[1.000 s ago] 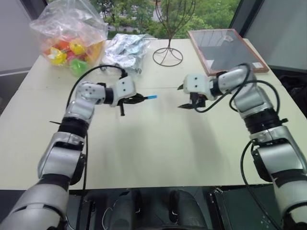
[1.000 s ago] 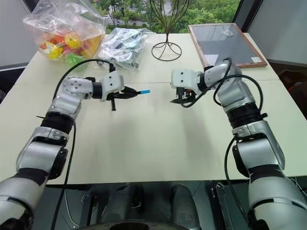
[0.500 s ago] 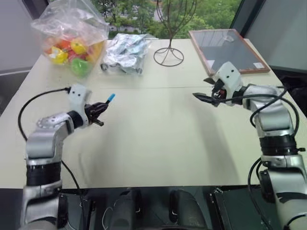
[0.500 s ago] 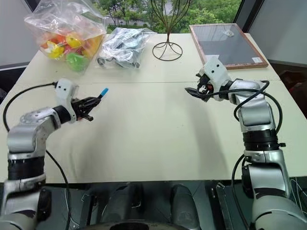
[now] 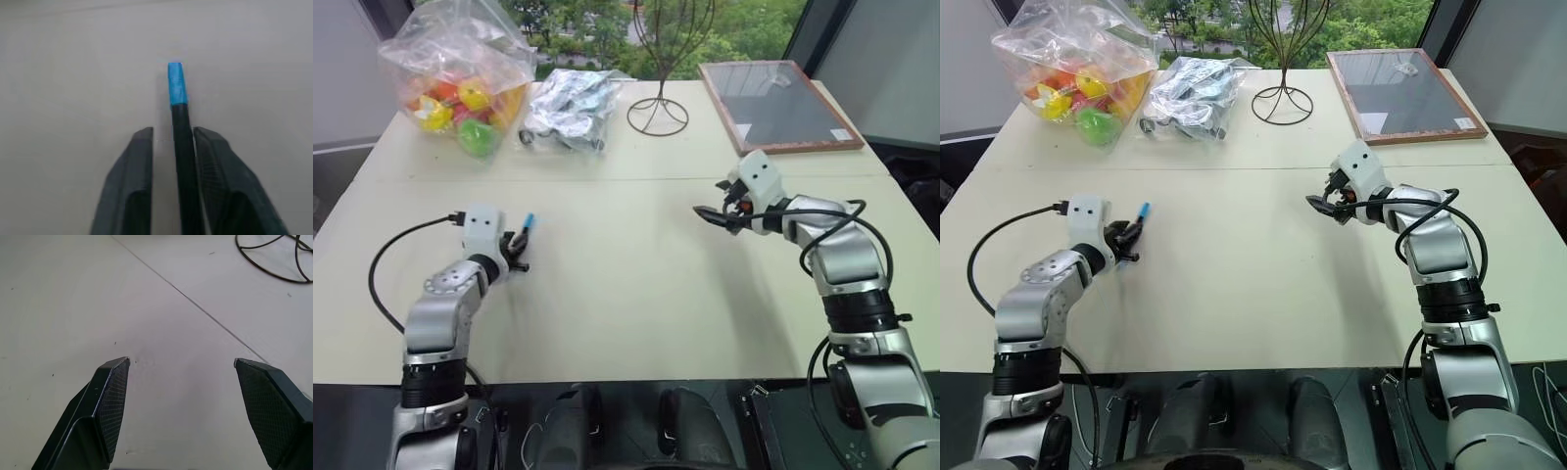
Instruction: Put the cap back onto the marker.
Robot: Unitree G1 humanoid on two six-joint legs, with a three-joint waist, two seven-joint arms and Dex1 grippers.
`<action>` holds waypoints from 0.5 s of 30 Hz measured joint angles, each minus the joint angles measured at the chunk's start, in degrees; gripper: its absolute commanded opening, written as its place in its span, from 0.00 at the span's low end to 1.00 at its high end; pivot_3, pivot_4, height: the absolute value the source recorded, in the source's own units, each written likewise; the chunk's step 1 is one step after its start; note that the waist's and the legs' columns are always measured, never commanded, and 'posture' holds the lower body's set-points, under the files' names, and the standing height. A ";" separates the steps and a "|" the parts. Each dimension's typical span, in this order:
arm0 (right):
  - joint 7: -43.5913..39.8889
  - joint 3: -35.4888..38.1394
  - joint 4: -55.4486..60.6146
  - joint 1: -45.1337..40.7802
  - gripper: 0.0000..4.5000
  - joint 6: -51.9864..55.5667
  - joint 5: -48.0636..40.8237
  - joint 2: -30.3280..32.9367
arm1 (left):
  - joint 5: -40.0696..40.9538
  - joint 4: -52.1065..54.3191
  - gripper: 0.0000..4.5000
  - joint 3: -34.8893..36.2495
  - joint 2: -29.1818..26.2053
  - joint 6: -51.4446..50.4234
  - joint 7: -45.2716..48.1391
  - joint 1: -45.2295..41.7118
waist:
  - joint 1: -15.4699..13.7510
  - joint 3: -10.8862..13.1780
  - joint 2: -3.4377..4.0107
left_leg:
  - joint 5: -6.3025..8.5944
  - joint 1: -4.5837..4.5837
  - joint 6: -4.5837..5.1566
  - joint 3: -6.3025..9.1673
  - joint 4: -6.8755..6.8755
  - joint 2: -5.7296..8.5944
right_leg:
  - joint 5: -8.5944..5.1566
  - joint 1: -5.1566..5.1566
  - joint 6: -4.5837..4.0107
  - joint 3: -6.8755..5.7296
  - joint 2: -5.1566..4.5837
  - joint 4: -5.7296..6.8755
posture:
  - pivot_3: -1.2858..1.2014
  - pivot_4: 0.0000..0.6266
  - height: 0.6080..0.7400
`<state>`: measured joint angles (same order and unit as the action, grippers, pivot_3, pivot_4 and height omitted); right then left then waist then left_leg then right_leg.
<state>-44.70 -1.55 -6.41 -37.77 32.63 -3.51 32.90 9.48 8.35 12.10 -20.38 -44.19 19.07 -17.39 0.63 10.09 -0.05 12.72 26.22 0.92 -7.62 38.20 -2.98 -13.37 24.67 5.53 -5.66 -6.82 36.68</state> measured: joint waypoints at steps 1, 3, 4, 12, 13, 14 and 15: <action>0.26 0.06 0.04 -0.01 0.79 0.25 -0.09 0.12 | 0.07 -0.21 0.76 0.01 0.01 0.80 -0.04 -0.01 | 0.01 0.00 0.00 | 0.00 0.00 0.00 0.00 0.00 0.00 | 0.00 0.00 0.00 0.00 0.00 0.00 | 0.52 0.24 1.00; 0.56 0.13 0.04 -0.01 0.79 0.82 -0.19 0.50 | 0.24 -0.53 0.99 0.13 -0.01 1.61 -0.31 -0.06 | 0.03 0.00 0.00 | 0.01 0.00 0.01 0.00 0.00 0.00 | 0.00 0.00 0.00 0.00 0.00 -0.01 | 0.52 0.24 1.00; 0.75 0.14 0.07 0.00 0.79 0.86 -0.23 0.79 | 0.63 -0.79 0.99 0.27 -0.01 2.25 -0.30 -0.10 | 0.01 0.00 0.00 | 0.02 0.00 0.04 0.00 0.00 0.00 | 0.00 0.00 0.00 0.00 0.00 -0.01 | 0.52 0.24 1.00; 6.50 7.06 0.12 -0.01 0.79 -2.38 -3.09 0.66 | 5.15 -3.86 0.99 8.87 -7.08 8.84 1.44 -3.75 | 0.11 0.01 -0.01 | 0.05 0.02 0.07 -0.01 -0.03 -0.01 | 0.00 0.04 0.00 0.00 0.00 -0.02 | 0.52 0.24 1.00; 7.25 8.54 0.16 0.07 0.79 -2.92 -3.74 0.67 | 5.78 -3.85 0.99 10.86 -8.57 9.58 1.68 -4.13 | 0.13 0.00 0.00 | 0.04 0.01 0.07 -0.03 -0.04 -0.01 | 0.00 0.03 0.00 0.00 0.00 -0.05 | 0.52 0.24 1.00; 8.02 9.78 0.64 0.63 0.79 -3.36 -4.26 0.67 | 6.49 -3.84 0.99 12.38 -9.95 9.98 2.19 -4.28 | 0.07 0.00 0.00 | 0.04 0.01 0.07 -0.02 -0.06 -0.01 | 0.00 0.01 0.00 0.00 0.00 -0.07 | 0.52 0.24 1.00; 8.67 10.61 1.18 1.47 0.79 -3.84 -4.66 0.66 | 7.10 -3.87 0.99 13.53 -11.09 10.08 2.57 -4.14 | 0.02 0.00 0.00 | 0.04 0.01 0.06 -0.02 -0.07 -0.01 | 0.00 0.00 0.00 -0.01 0.00 -0.11 | 0.52 0.24 1.00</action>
<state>-36.03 9.06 -5.23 -36.31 28.80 -8.18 33.57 16.57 4.48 25.63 -31.47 -34.11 21.64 -21.53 0.64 10.08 -0.05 12.76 26.23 0.98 -7.64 38.13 -2.99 -13.37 24.67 5.52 -5.68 -6.82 36.58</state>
